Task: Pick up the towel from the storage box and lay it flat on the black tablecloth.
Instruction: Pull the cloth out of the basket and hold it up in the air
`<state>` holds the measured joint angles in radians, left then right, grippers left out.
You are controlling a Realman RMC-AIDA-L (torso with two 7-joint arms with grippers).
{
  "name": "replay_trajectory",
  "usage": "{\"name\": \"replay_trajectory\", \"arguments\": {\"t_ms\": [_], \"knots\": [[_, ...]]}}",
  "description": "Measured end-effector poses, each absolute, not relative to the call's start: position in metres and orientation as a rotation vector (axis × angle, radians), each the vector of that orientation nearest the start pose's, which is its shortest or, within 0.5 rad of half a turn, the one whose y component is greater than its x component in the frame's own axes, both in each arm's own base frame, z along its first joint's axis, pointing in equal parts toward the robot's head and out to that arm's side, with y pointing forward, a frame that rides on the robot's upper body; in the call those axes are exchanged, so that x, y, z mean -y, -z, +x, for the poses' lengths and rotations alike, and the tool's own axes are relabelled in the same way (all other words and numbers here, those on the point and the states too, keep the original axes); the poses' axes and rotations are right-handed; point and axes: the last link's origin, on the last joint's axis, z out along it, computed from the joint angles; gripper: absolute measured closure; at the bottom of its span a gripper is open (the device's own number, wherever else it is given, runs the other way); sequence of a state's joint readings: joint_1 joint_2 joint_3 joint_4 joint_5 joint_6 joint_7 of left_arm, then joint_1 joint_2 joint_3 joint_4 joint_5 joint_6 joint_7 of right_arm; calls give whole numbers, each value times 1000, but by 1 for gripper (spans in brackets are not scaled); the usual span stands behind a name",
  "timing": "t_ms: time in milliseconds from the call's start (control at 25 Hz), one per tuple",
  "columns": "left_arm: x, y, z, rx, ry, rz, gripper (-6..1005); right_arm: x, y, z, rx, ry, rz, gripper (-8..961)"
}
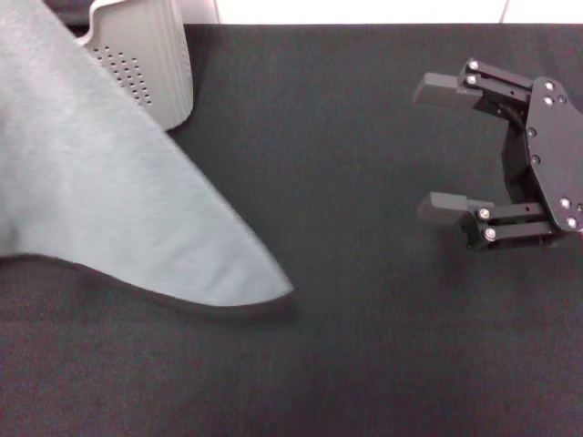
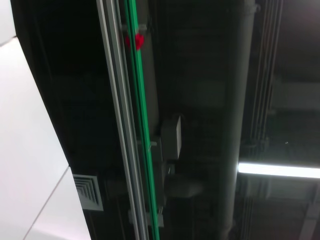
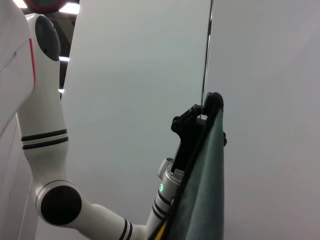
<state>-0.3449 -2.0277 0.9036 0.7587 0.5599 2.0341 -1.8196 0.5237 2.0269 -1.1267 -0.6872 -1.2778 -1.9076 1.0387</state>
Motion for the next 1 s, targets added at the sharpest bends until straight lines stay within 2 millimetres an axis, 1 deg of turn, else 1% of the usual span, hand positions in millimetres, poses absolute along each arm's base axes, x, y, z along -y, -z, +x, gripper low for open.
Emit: {"name": "replay_trajectory", "arguments": {"t_ms": [160,320,480,760,840,1000], "knots": [[-268,-163,-203,255,2358,-1963,993,-299,-28,167,293,-1476,-2687,84],[-271,-159,-200,271,2336,-2013,993,-299,-27,166,300,-1477,-2685,84],[-277,-153,-194,329,2264,-2161,992,-300,-28,166,308,-1483,-2672,84],[-287,-152,-185,418,2136,-2389,991,-301,-30,165,318,-1485,-2665,84],[-289,-154,-180,414,2092,-2455,990,-301,-31,164,322,-1483,-2663,84],[-288,-160,-164,331,2017,-2570,989,-302,-32,165,326,-1479,-2659,84]]}}
